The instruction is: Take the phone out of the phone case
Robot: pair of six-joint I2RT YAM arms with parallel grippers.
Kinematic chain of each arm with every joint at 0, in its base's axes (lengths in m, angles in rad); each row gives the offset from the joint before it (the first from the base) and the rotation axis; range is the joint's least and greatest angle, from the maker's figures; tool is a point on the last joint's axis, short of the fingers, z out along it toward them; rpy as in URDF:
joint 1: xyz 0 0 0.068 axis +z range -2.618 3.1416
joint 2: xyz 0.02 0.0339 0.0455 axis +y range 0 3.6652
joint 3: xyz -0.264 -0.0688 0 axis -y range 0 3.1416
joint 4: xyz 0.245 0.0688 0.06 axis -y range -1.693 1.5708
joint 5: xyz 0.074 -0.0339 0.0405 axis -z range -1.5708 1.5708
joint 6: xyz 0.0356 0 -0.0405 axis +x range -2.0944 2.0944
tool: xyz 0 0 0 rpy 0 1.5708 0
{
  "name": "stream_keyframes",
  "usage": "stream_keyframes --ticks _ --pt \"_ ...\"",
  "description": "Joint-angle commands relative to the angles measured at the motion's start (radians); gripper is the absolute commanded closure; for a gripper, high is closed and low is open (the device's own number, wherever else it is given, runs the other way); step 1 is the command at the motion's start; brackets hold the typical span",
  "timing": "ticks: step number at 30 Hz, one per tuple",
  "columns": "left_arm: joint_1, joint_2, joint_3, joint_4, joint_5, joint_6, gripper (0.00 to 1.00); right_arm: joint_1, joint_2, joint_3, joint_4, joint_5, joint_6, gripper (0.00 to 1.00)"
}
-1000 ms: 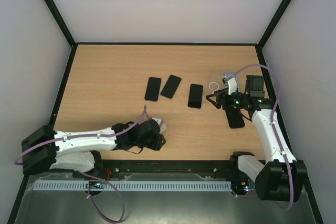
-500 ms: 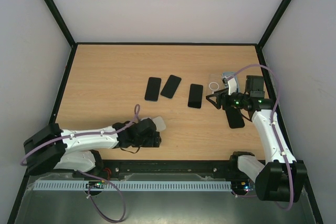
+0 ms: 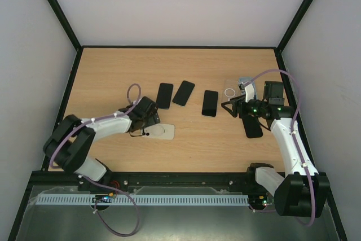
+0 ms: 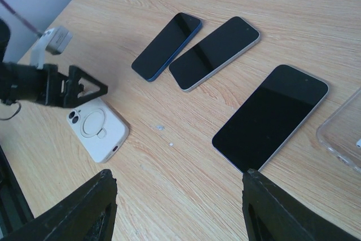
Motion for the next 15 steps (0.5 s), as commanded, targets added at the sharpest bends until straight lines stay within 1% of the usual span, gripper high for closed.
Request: stream_keyframes --ticks 1,3,6,10,13,15 --pt "0.011 0.084 0.111 -0.028 -0.1 -0.008 0.0 -0.002 -0.013 -0.006 0.019 0.01 0.0 0.4" --pt "-0.019 0.068 0.117 0.004 -0.103 -0.014 0.01 -0.002 -0.013 -0.006 0.019 0.011 0.001 0.4" --pt "-0.055 0.08 0.149 0.047 -0.043 0.04 0.05 -0.002 -0.01 -0.004 0.017 0.01 -0.001 0.4" --pt "-0.106 0.154 0.221 0.067 0.035 0.163 0.08 -0.002 -0.005 -0.001 0.009 0.004 -0.007 0.4" --pt "-0.141 0.214 0.264 0.081 0.113 0.209 0.08 -0.002 -0.004 0.001 0.007 0.003 -0.01 0.4" --pt "-0.167 0.264 0.315 0.046 0.129 0.221 0.08 -0.002 -0.003 0.0 0.006 0.004 -0.01 0.4"
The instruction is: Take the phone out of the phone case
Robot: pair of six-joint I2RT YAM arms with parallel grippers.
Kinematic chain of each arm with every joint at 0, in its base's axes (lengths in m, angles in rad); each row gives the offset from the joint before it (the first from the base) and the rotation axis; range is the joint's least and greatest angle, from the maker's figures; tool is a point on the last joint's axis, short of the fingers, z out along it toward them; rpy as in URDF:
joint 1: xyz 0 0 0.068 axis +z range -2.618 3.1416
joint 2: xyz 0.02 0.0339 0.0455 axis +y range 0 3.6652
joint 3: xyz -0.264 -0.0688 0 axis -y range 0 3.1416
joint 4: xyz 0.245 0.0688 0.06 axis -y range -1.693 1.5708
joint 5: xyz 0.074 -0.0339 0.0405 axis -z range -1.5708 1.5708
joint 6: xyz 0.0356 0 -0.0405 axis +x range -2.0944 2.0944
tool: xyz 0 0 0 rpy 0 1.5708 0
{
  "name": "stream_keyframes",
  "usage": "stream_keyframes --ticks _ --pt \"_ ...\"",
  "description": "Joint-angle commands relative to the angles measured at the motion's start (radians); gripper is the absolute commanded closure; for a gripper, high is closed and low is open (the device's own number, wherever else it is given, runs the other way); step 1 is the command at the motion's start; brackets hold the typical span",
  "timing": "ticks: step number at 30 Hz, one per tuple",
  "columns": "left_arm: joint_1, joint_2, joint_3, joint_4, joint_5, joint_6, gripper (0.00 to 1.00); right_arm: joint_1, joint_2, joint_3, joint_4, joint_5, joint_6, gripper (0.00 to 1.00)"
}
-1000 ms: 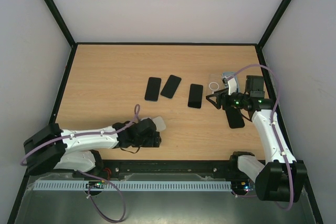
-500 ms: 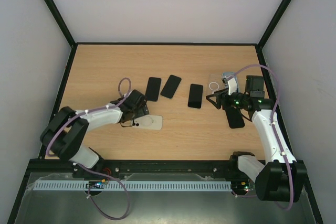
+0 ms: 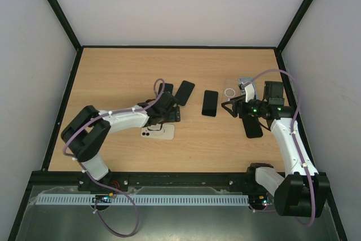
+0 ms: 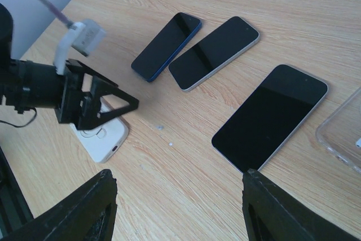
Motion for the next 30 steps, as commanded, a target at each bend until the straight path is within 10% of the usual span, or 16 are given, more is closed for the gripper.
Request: stream_keyframes --ticks 1,13,23,30 --pt "-0.051 0.098 0.099 -0.04 0.086 0.088 0.08 -0.002 -0.004 0.001 0.006 0.002 -0.01 0.4" --pt "-0.216 0.161 0.162 -0.22 0.137 0.052 0.09 -0.002 0.002 0.001 0.0 0.003 -0.016 0.4" --pt "-0.287 -0.256 -0.26 -0.373 0.055 -0.245 0.07 -0.002 0.003 0.003 -0.01 -0.016 -0.02 0.4" --pt "-0.253 -0.56 -0.275 -0.488 -0.093 -0.433 0.0 -0.002 -0.001 0.003 -0.01 -0.019 -0.02 0.4"
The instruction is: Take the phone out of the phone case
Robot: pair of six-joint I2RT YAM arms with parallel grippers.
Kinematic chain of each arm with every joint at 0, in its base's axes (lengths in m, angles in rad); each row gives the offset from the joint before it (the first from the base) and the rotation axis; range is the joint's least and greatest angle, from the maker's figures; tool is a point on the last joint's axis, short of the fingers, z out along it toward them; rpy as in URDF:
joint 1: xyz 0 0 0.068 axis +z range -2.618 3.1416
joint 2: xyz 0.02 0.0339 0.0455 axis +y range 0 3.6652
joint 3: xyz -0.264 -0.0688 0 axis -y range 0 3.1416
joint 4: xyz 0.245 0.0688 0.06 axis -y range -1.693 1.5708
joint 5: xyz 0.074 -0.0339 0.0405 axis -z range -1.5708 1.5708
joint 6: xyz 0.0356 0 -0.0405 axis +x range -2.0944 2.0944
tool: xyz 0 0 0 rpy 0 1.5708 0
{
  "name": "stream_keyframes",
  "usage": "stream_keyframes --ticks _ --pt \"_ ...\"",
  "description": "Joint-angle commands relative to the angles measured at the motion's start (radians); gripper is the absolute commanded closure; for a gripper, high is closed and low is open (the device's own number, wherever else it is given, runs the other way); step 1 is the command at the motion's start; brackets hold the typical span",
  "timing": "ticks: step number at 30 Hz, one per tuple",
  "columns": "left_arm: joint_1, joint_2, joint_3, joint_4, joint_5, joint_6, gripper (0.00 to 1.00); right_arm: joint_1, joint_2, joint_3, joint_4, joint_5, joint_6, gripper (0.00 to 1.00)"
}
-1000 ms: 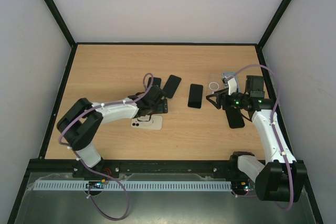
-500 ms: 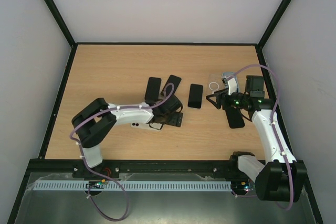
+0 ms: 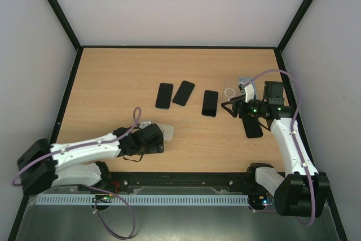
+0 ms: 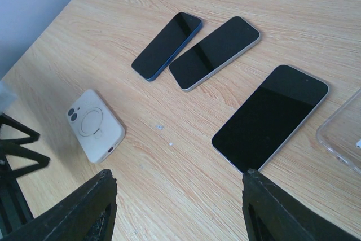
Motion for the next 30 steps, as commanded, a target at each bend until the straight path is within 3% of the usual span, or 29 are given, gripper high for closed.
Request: stream_keyframes --ticks 1,7,22,30 --pt "0.044 -0.154 0.009 -0.072 -0.098 -0.163 0.0 -0.002 -0.006 0.003 -0.009 -0.017 -0.012 0.4" --pt "0.106 -0.166 -0.03 0.044 -0.046 -0.173 0.0 -0.002 -0.006 -0.008 0.006 -0.014 -0.005 0.4" --pt "0.233 0.11 -0.048 0.333 -0.04 -0.253 0.0 -0.002 0.046 -0.007 -0.006 -0.024 -0.014 0.41" --pt "0.413 0.335 0.1 0.404 -0.014 -0.08 0.0 -0.002 0.055 -0.005 -0.009 -0.018 -0.013 0.41"
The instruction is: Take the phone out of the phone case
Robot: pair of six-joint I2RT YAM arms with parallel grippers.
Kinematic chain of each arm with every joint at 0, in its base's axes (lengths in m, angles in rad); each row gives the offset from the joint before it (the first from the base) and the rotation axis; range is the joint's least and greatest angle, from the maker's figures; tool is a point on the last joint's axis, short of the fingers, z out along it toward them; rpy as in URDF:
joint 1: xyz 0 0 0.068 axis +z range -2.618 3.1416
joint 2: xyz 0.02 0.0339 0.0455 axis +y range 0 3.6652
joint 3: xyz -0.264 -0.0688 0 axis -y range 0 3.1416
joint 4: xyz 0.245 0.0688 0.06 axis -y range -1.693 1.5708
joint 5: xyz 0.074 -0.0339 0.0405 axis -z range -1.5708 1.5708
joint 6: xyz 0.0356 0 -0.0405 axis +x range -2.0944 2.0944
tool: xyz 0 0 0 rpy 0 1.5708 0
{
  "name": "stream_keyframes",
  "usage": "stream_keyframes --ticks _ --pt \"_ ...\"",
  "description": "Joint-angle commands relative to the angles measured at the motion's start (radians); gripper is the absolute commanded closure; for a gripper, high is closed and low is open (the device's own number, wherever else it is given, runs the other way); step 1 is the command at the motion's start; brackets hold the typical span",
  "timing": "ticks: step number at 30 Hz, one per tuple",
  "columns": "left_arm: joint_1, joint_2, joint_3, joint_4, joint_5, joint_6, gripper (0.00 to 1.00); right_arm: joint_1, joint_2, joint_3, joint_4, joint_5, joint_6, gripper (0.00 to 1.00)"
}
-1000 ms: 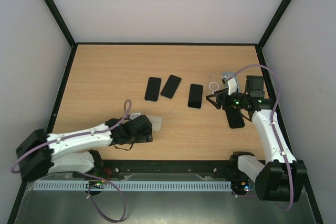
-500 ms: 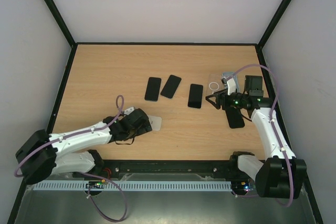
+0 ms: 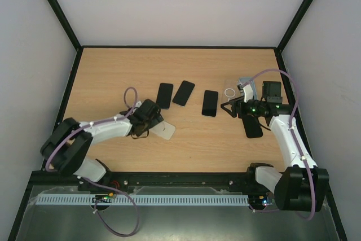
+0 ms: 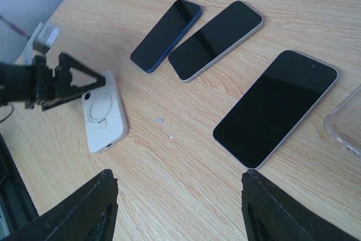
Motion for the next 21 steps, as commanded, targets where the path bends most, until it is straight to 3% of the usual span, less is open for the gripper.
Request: stream_keyframes --ticks 1,7,12,17,21 --pt "0.068 0.151 0.09 0.043 0.029 0.112 0.0 -0.002 0.007 0.001 -0.009 -0.01 -0.013 0.41" --pt "0.027 0.366 0.285 -0.04 0.012 0.183 0.0 -0.002 0.021 0.007 -0.022 -0.013 -0.024 0.41" --pt "-0.062 0.446 0.378 -0.152 -0.053 0.185 0.01 -0.002 0.025 0.011 -0.031 -0.016 -0.029 0.41" --pt "-0.133 0.466 0.375 -0.258 -0.092 0.172 0.0 -0.002 0.035 0.015 -0.042 -0.024 -0.039 0.41" --pt "-0.162 0.45 0.324 -0.265 -0.031 0.188 0.0 -0.002 0.04 0.019 -0.049 -0.029 -0.047 0.41"
